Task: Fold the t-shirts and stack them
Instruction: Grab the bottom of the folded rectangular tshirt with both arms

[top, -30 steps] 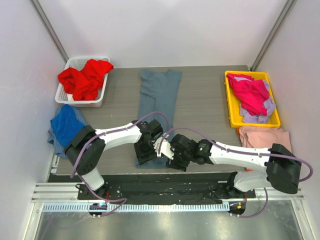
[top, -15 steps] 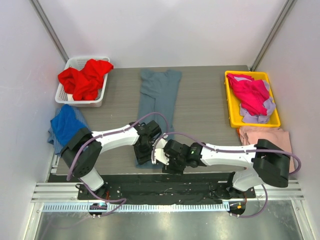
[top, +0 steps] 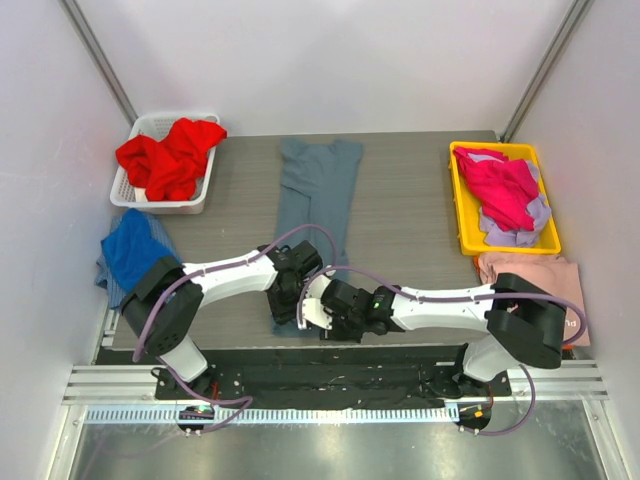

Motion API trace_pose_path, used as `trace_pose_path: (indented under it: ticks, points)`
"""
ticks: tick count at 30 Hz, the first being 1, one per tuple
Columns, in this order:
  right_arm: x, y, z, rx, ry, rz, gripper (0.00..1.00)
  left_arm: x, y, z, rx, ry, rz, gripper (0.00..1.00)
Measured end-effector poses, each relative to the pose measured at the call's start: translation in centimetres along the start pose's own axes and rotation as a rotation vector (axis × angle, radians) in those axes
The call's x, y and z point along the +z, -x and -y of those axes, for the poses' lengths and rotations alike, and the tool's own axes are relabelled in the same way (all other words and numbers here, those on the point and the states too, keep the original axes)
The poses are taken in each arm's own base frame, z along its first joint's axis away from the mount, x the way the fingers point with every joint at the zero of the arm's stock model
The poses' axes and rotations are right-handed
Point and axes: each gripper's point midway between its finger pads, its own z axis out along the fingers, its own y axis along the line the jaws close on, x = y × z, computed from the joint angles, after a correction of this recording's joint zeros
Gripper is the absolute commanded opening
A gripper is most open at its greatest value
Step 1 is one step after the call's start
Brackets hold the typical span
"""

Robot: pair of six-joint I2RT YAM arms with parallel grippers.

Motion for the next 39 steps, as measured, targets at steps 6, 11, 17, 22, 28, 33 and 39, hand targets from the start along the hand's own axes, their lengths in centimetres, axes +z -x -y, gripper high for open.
trace_pose_path:
  ticks: [6, 11, 17, 22, 28, 33, 39]
  points:
    - [0.9, 0.9, 1.0, -0.007, -0.023, 0.018, 0.1, 0.1, 0.0, -0.4, 0.025, 0.019, 0.007, 0.04]
    - [0.8, 0.9, 1.3, -0.002, -0.035, 0.011, 0.01, 0.1, 0.0, -0.2, 0.027, 0.008, 0.01, 0.0]
    - [-0.4, 0.0, 0.6, 0.02, -0.016, -0.022, 0.01, -0.1, -0.1, 0.9, 0.032, -0.042, 0.022, 0.0]
    - [-2.1, 0.6, 0.7, 0.017, -0.033, 0.004, 0.01, -0.8, -0.4, 1.9, 0.031, -0.069, 0.038, 0.0]
    - [-3.5, 1.5, 2.3, 0.013, -0.117, 0.033, 0.01, -3.0, 0.0, 0.9, 0.019, 0.031, 0.112, 0.0]
    - [-4.0, 1.7, 4.2, 0.007, -0.199, 0.027, 0.01, -3.8, 0.9, -1.3, 0.014, 0.141, 0.156, 0.0]
    - [-4.5, 1.1, 6.7, 0.02, -0.279, 0.01, 0.01, -5.0, 2.4, -5.1, -0.029, 0.254, 0.229, 0.0]
